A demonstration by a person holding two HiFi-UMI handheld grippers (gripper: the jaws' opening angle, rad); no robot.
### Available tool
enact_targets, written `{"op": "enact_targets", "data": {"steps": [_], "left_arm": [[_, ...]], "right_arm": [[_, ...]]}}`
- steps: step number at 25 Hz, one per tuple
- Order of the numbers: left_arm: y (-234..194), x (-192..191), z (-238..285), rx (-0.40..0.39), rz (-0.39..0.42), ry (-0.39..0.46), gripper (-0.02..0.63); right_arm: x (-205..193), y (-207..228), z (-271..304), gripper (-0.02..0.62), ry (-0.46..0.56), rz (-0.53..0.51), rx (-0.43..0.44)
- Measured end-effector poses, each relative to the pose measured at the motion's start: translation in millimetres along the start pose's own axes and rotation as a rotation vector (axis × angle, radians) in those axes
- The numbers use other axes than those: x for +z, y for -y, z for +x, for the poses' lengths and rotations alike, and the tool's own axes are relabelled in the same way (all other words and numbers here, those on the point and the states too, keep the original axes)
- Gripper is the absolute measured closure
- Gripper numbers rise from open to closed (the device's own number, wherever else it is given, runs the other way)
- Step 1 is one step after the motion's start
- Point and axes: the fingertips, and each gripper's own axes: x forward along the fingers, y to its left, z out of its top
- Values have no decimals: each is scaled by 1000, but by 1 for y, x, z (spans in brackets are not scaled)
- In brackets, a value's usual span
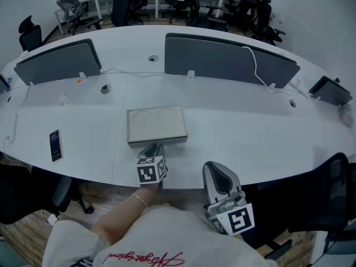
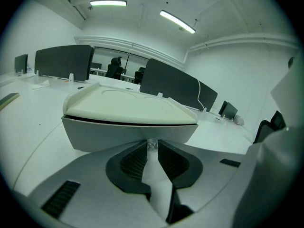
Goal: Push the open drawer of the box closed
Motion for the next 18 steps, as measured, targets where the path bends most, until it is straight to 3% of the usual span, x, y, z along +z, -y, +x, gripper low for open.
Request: {"op": "enact_targets", "data": {"steps": [12, 18], "left_arm": [[-3, 4, 5, 2, 2, 10, 522], [3, 3, 4, 1, 45, 35, 520]], "right_arm": [[-3, 5, -1, 572, -17, -8, -22], [-7, 3, -7, 572, -40, -7, -19]]}}
